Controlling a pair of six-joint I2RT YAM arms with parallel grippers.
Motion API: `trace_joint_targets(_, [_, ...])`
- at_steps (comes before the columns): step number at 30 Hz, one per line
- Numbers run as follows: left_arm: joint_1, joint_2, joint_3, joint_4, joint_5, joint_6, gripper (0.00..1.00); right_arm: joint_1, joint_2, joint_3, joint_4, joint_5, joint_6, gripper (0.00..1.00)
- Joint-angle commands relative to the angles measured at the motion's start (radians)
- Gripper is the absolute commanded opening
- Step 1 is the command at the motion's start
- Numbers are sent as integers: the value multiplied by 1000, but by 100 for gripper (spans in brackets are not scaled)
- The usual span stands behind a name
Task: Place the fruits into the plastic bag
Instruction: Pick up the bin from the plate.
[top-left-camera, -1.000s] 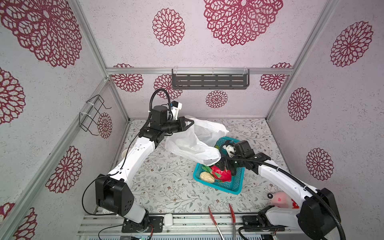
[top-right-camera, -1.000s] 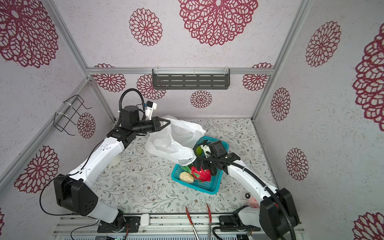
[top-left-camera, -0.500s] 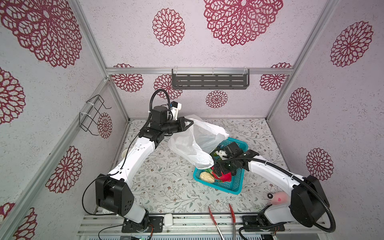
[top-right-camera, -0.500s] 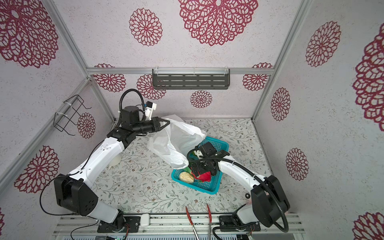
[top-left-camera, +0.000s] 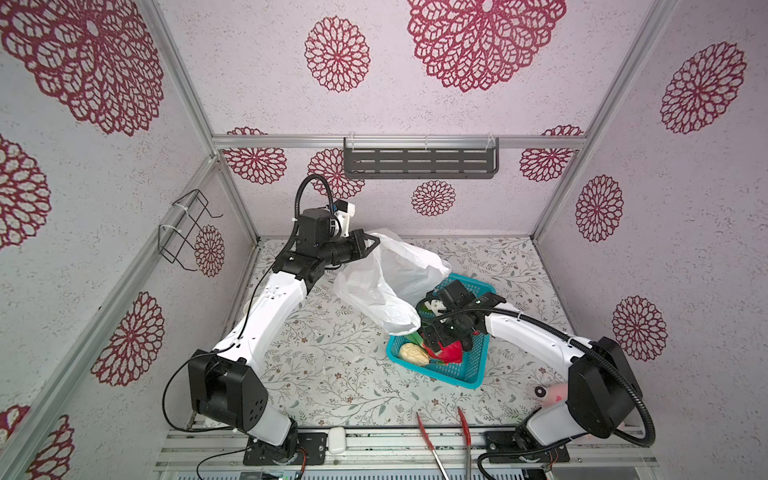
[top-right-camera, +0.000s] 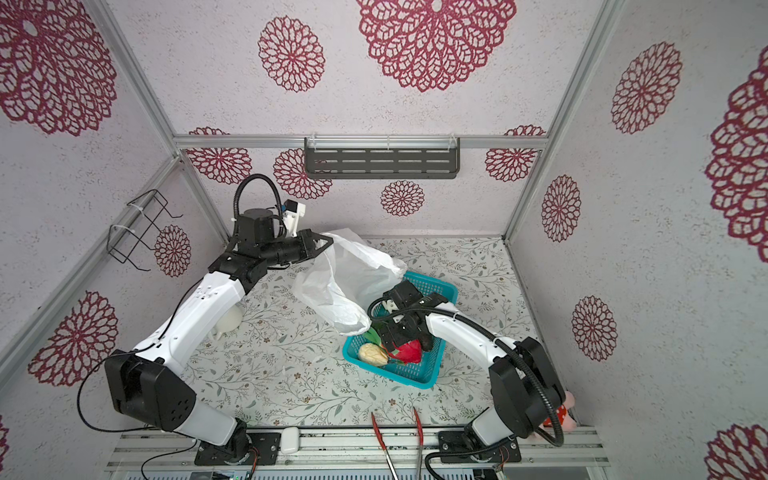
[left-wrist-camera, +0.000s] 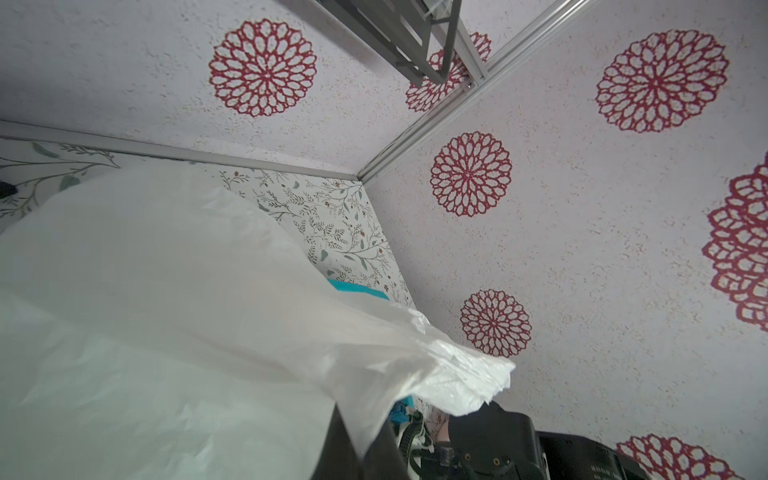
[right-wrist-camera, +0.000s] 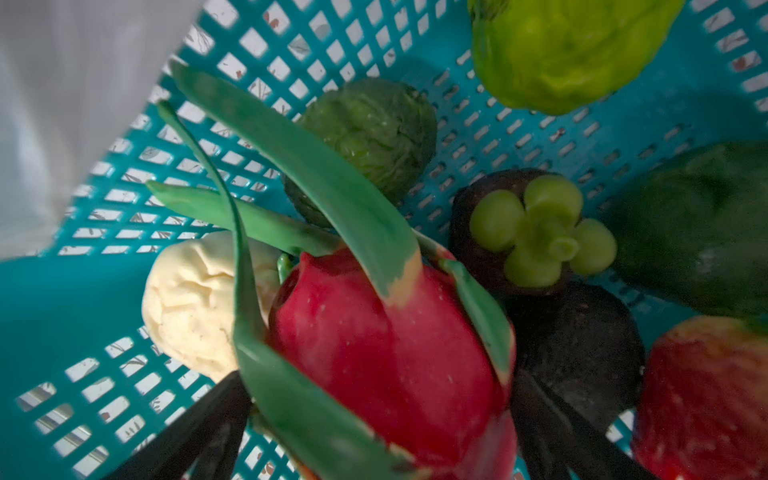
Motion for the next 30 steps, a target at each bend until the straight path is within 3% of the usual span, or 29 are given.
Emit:
trace_joint_targets(1, [21, 1, 22, -16, -56, -39, 0, 10, 0, 5, -37, 14, -22, 99])
trace_joint_targets(14, [21, -1, 68, -70, -88, -94, 0, 10, -34, 36, -91, -17, -90, 99])
trace_joint_targets(30, [-5, -18, 92, -116, -165, -87, 0, 10, 131, 62, -16, 41, -58, 99])
